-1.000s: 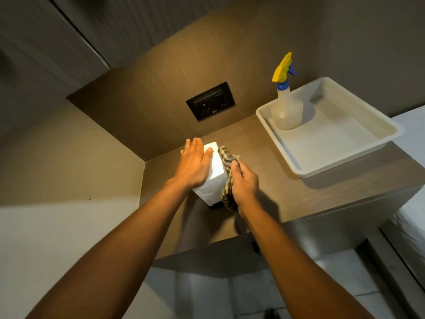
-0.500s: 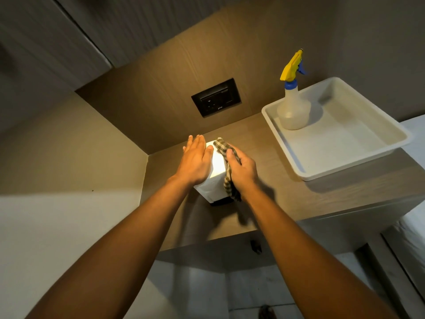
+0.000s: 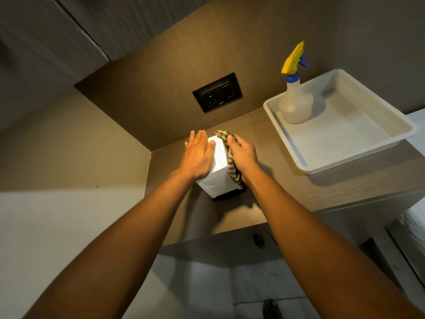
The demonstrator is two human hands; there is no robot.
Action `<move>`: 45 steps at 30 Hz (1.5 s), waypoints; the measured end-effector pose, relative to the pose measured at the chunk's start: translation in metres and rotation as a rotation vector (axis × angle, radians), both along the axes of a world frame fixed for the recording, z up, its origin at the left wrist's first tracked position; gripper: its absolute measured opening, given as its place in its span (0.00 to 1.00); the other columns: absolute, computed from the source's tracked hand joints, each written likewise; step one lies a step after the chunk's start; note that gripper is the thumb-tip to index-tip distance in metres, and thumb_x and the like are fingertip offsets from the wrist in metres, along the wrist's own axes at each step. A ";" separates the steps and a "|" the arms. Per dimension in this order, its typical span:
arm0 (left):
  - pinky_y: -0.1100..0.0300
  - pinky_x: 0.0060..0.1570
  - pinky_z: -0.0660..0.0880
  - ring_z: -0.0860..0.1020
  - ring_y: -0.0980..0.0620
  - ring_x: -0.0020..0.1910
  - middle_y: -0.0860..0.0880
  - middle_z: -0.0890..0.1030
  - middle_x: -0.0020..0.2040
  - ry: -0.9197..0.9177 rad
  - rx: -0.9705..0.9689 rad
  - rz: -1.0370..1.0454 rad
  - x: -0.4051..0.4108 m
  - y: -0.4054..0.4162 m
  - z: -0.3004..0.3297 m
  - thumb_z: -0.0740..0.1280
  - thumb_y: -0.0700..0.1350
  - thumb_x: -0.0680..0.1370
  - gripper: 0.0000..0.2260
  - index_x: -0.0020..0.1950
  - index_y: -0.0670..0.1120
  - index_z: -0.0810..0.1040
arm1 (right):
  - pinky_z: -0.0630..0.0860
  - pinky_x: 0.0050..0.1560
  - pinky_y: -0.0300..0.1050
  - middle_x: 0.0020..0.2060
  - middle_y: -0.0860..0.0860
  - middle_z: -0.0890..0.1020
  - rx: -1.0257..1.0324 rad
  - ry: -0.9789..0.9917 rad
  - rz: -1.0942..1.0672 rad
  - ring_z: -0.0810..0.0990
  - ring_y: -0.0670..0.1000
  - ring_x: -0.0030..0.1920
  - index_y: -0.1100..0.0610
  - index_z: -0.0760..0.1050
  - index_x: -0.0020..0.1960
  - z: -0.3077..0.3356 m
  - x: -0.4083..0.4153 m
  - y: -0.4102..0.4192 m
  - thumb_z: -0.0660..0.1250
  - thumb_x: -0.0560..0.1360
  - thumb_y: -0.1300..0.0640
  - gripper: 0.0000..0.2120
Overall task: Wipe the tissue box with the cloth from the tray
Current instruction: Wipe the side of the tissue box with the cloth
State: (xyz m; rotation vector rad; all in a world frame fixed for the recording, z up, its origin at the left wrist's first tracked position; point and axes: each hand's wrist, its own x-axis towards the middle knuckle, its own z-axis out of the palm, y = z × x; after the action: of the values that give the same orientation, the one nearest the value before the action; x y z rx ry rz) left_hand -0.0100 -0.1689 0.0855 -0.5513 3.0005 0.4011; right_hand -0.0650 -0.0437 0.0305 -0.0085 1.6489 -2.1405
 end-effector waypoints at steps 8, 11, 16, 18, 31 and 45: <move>0.50 0.80 0.40 0.43 0.47 0.85 0.46 0.50 0.86 0.004 -0.011 0.001 -0.001 -0.002 -0.004 0.47 0.57 0.88 0.29 0.85 0.43 0.51 | 0.80 0.55 0.54 0.50 0.50 0.82 0.114 -0.097 -0.094 0.79 0.51 0.52 0.49 0.78 0.61 -0.031 0.027 0.007 0.60 0.78 0.41 0.18; 0.49 0.80 0.40 0.43 0.46 0.85 0.46 0.51 0.86 0.011 -0.014 -0.003 -0.001 -0.001 -0.004 0.47 0.56 0.88 0.29 0.85 0.43 0.51 | 0.81 0.53 0.52 0.50 0.48 0.83 0.089 -0.037 -0.168 0.80 0.48 0.51 0.50 0.79 0.60 -0.032 0.054 0.011 0.61 0.79 0.42 0.18; 0.47 0.81 0.41 0.43 0.45 0.85 0.44 0.52 0.86 0.022 -0.010 -0.009 0.000 -0.002 -0.002 0.46 0.54 0.88 0.28 0.85 0.41 0.52 | 0.79 0.48 0.41 0.46 0.37 0.83 0.022 0.135 -0.246 0.81 0.41 0.49 0.47 0.80 0.60 -0.004 0.067 0.003 0.61 0.76 0.40 0.19; 0.47 0.81 0.42 0.44 0.44 0.85 0.43 0.52 0.86 0.030 -0.003 -0.006 0.000 -0.002 -0.001 0.47 0.54 0.88 0.28 0.85 0.40 0.52 | 0.78 0.49 0.40 0.50 0.42 0.85 0.030 0.158 -0.203 0.81 0.43 0.51 0.48 0.80 0.60 0.010 0.048 -0.001 0.61 0.76 0.42 0.18; 0.51 0.78 0.40 0.44 0.46 0.85 0.45 0.52 0.86 0.041 -0.024 -0.001 -0.005 -0.009 -0.012 0.47 0.57 0.88 0.29 0.85 0.43 0.53 | 0.79 0.46 0.44 0.45 0.48 0.83 0.107 -0.114 -0.127 0.81 0.49 0.49 0.51 0.79 0.60 -0.022 0.022 0.005 0.62 0.79 0.45 0.16; 0.48 0.79 0.38 0.43 0.46 0.85 0.46 0.50 0.86 0.008 -0.014 -0.023 -0.005 -0.007 -0.007 0.47 0.57 0.88 0.29 0.85 0.43 0.51 | 0.81 0.50 0.52 0.45 0.52 0.84 0.130 -0.093 -0.053 0.83 0.53 0.47 0.51 0.79 0.60 -0.010 -0.005 -0.001 0.63 0.79 0.45 0.15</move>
State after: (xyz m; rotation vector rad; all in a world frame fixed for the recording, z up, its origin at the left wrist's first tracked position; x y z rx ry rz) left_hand -0.0148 -0.1756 0.0784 -0.5164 3.0171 0.3814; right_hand -0.0703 -0.0445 0.0200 0.1731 1.7479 -2.0357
